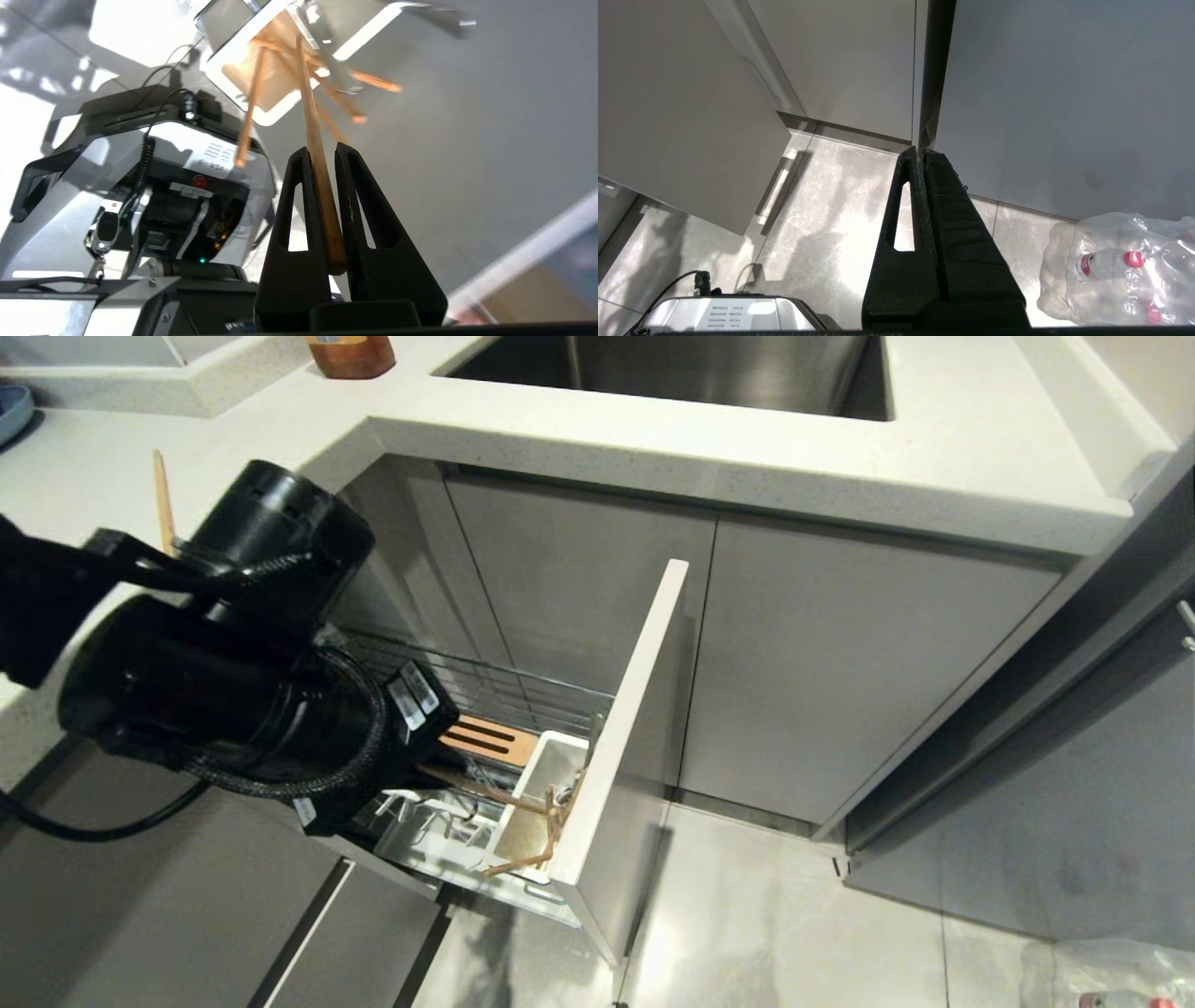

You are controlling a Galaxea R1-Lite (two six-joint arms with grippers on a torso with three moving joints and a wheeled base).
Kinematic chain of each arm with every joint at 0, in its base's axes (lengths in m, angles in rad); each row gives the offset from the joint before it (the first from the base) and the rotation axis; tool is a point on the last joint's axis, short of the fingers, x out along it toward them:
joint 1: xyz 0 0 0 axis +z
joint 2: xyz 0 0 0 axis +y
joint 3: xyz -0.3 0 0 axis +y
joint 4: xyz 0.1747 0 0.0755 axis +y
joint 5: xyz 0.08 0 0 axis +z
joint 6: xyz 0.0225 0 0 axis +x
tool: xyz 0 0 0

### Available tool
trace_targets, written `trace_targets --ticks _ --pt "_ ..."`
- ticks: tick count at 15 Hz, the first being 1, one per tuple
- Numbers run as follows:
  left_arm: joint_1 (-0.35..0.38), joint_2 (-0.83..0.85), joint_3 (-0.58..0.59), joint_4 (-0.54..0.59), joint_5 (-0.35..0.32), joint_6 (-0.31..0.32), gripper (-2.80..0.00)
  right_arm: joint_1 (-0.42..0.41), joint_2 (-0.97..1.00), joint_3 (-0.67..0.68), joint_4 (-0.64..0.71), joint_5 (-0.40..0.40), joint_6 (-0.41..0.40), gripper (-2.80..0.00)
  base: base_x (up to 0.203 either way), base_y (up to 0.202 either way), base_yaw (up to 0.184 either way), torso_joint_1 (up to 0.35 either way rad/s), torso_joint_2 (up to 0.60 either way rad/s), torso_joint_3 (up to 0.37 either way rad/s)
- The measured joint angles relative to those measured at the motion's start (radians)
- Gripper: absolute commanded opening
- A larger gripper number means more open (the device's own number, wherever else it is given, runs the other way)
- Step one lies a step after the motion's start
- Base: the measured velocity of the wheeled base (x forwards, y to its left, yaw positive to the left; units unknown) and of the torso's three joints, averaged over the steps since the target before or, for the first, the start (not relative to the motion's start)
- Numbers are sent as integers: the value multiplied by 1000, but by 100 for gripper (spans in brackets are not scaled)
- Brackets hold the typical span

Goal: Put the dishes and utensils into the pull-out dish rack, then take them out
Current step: Take the chopsticks out of the cupboard

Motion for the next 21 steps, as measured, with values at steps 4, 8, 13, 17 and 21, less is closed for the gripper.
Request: trace_targets --ticks 4,8,13,17,21 --pt "-17 -56 -77 82 45 3 -280 0 0 0 0 0 0 -280 0 0 0 0 0 0" --pt "-26 -114 -118 132 87 12 -280 0 0 0 0 0 0 -280 0 0 0 0 0 0" --pt "-29 -220 -169 163 161 57 -280 0 0 0 0 0 0 -280 0 0 0 0 0 0" --pt "-31 -327 -245 163 328 181 -280 0 0 0 0 0 0 -280 0 0 0 0 0 0" --pt "-30 -454 -328 100 457 396 -280 0 0 0 0 0 0 -280 0 0 0 0 0 0"
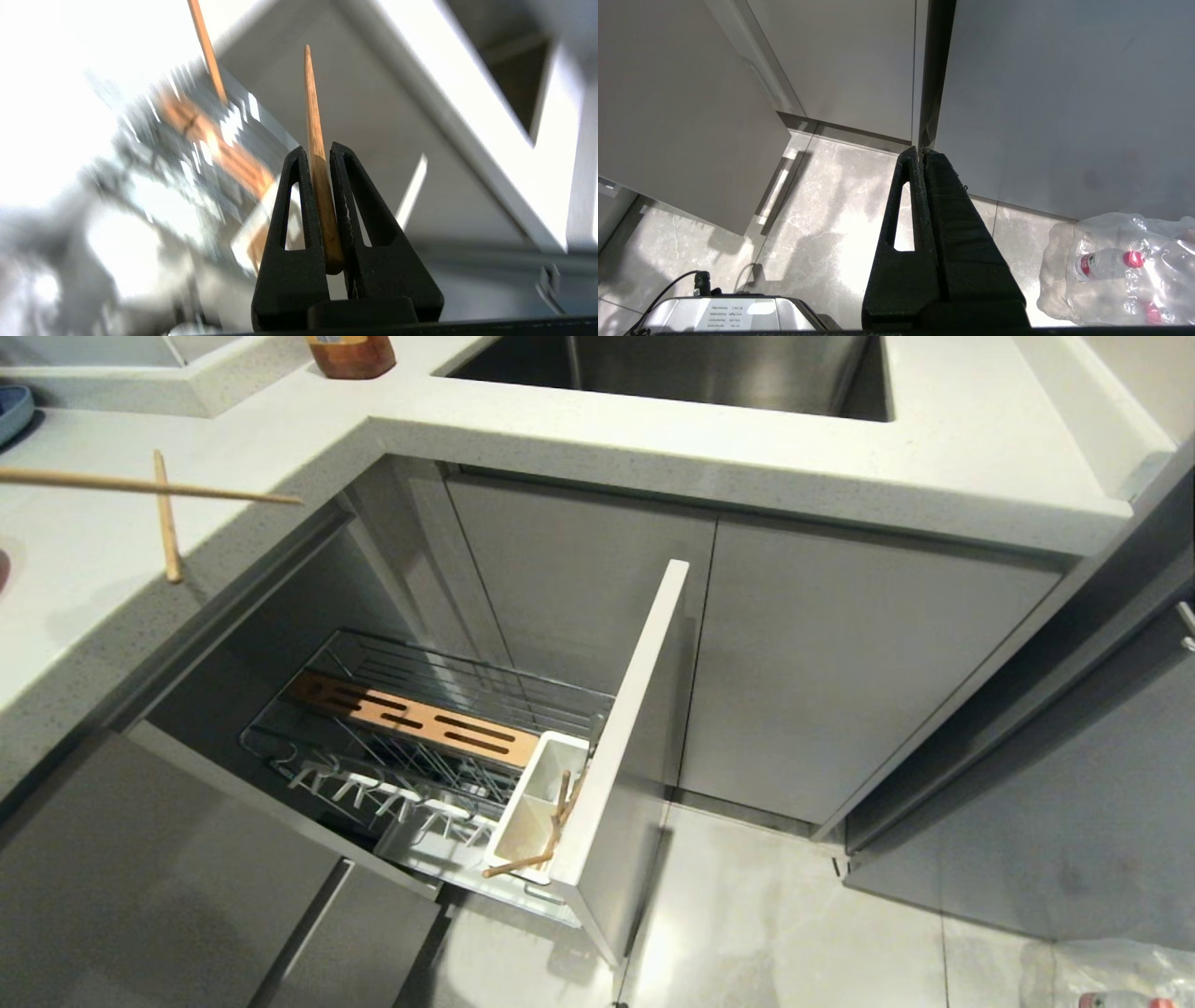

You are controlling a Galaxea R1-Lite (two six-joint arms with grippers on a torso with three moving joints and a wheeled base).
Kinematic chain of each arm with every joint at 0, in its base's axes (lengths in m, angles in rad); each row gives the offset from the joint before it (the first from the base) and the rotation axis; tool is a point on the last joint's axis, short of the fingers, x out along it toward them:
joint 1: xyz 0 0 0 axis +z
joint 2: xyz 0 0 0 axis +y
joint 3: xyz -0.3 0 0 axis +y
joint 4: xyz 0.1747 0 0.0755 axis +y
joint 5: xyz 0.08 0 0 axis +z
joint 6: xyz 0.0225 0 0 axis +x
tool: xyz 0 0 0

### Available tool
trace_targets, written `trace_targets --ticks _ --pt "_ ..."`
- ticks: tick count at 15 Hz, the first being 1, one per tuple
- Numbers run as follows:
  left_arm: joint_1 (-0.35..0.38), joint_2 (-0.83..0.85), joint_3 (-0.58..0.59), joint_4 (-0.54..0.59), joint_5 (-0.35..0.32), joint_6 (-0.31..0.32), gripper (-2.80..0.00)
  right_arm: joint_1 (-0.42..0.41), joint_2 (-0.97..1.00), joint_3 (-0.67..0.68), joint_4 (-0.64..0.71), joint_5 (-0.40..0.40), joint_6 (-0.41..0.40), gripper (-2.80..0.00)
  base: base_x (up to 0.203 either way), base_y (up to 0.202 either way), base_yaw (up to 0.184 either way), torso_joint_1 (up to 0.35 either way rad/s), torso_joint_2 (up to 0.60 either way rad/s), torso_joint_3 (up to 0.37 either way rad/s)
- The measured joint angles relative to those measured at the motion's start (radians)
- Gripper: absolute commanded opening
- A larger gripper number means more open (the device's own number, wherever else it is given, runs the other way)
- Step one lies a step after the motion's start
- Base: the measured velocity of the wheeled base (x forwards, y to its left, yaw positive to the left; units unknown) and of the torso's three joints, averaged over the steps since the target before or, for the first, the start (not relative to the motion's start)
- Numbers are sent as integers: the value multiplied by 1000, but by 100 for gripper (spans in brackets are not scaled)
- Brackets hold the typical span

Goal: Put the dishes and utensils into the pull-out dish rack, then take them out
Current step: Take the chopsticks out of the cupboard

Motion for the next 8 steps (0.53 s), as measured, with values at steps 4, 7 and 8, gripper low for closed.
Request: trace_targets --ticks 4,7,8 --pt "49 -115 -16 -173 97 277 -280 0 0 0 0 0 0 -280 0 0 0 0 0 0" --pt "176 -157 -14 -222 103 354 -280 0 0 0 0 0 0 -280 0 0 0 0 0 0" --pt "243 -161 -8 -228 103 358 -280 0 0 0 0 0 0 -280 0 0 0 0 0 0"
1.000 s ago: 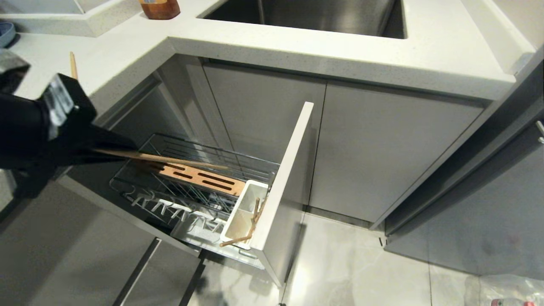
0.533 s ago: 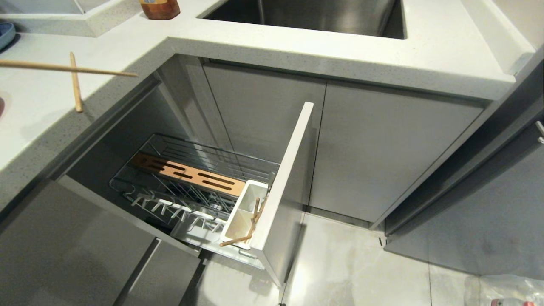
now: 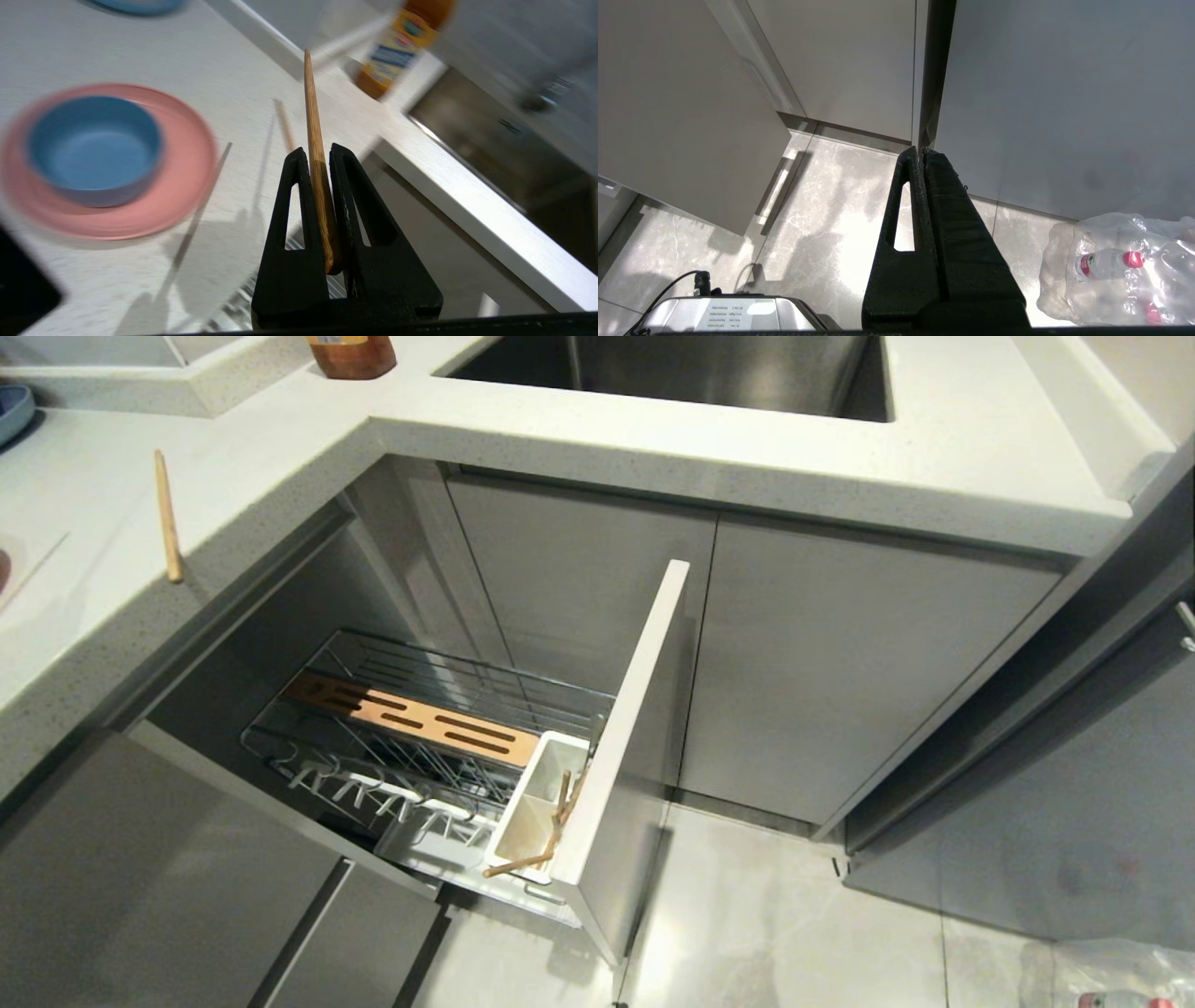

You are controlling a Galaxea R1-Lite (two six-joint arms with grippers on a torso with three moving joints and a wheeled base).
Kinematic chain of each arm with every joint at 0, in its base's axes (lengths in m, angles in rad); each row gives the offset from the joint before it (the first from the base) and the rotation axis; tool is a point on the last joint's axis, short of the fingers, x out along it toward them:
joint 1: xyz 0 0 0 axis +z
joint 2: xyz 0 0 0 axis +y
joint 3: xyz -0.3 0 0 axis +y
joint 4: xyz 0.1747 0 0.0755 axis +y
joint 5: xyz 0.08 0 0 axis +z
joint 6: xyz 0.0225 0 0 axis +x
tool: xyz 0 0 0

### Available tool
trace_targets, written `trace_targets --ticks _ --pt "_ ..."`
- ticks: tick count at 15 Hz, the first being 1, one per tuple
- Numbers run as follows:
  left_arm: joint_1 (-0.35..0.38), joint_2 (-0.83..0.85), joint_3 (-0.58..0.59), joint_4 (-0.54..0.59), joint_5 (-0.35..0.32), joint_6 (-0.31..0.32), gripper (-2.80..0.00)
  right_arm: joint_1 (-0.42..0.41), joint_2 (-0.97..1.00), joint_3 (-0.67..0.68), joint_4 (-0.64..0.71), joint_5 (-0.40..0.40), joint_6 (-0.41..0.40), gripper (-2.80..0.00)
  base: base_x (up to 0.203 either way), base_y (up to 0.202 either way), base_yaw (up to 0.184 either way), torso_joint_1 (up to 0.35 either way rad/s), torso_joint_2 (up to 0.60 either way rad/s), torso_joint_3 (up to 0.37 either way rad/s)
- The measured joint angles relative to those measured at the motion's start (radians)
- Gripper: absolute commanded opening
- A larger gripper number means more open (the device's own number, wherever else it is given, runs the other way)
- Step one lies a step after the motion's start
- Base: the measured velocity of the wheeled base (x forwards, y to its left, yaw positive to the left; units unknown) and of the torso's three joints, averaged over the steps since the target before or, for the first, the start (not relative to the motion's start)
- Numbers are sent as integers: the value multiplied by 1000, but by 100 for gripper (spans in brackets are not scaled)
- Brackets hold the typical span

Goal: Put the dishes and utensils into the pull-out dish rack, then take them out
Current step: Take the chopsticks out of the cupboard

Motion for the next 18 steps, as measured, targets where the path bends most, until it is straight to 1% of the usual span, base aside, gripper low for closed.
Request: trace_targets --ticks 1,3,5,7,9,11,13,14,15,18 --pt "67 -1 13 -10 0 1 -280 0 0 0 0 0 0 -280 0 0 0 0 0 0" --pt "217 9 83 -96 -2 8 -280 0 0 0 0 0 0 -280 0 0 0 0 0 0" --pt "340 27 199 -255 -4 34 -280 0 0 0 0 0 0 -280 0 0 0 0 0 0" --pt "427 47 332 -447 -5 72 -280 0 0 0 0 0 0 -280 0 0 0 0 0 0" --pt "485 66 463 -641 -20 111 -280 0 0 0 0 0 0 -280 0 0 0 0 0 0" --pt "525 88 583 -814 -46 143 -280 0 0 0 0 0 0 -280 0 0 0 0 0 0" --pt "563 117 681 -966 -85 157 -280 0 0 0 0 0 0 -280 0 0 0 0 0 0" --pt "587 137 711 -1018 -109 157 -280 0 0 0 0 0 0 -280 0 0 0 0 0 0" --pt "605 155 728 -1039 -120 154 -280 0 0 0 0 0 0 -280 0 0 0 0 0 0" --pt "629 205 751 -1082 -124 149 -280 0 0 0 0 0 0 -280 0 0 0 0 0 0"
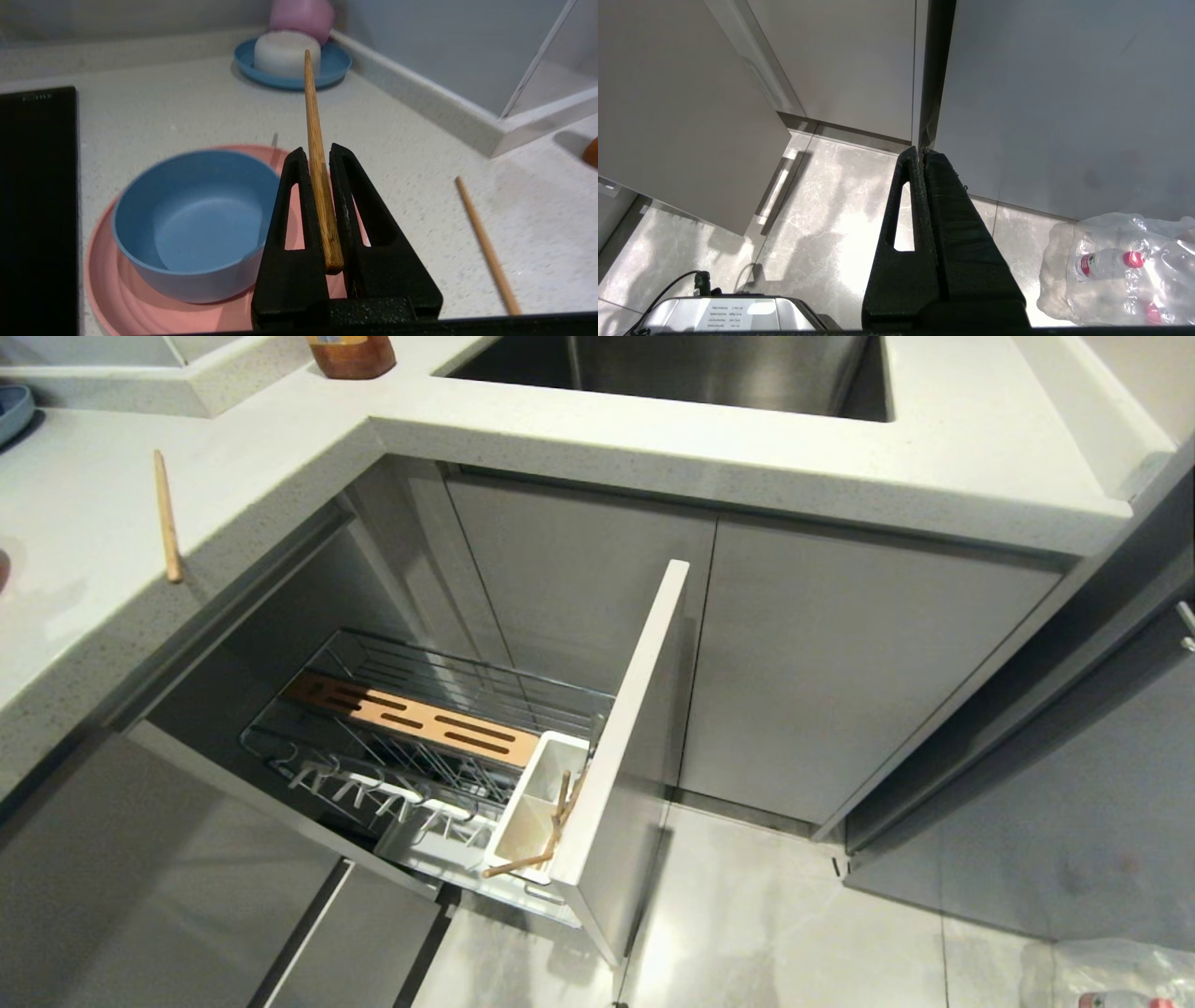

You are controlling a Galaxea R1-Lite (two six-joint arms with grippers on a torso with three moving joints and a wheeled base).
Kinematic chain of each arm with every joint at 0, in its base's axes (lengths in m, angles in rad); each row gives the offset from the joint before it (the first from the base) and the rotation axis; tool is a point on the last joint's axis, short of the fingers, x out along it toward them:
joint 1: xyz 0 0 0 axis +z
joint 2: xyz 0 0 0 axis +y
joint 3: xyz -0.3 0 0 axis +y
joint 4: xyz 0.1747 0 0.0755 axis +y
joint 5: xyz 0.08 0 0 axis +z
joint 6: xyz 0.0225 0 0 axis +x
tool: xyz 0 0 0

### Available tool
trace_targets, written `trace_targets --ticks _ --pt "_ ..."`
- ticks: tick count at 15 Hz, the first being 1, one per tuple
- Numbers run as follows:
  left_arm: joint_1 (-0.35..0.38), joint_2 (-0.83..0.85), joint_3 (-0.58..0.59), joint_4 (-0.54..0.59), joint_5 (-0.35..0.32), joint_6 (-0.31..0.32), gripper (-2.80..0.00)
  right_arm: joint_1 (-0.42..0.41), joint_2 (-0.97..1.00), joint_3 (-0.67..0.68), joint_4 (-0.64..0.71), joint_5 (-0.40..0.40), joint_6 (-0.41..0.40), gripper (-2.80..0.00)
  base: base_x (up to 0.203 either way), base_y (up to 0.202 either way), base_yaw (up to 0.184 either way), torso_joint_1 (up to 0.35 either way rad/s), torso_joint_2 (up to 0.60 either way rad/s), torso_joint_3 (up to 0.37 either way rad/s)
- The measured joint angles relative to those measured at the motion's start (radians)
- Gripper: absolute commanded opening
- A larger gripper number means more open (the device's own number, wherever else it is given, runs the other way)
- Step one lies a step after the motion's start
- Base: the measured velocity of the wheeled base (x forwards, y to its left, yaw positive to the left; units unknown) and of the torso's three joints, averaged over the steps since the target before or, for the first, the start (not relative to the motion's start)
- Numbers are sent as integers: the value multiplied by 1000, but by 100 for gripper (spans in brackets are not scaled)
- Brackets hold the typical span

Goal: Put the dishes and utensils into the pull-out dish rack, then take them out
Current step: Take the chopsticks out of the cupboard, then close the cupboard

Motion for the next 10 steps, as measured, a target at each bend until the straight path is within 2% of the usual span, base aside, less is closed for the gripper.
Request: trace_targets --ticks 3,10 --pt "6 39 25 -18 -24 -24 -280 0 0 0 0 0 0 -280 0 0 0 0 0 0" --pt "13 97 85 -88 -40 -28 -280 0 0 0 0 0 0 -280 0 0 0 0 0 0"
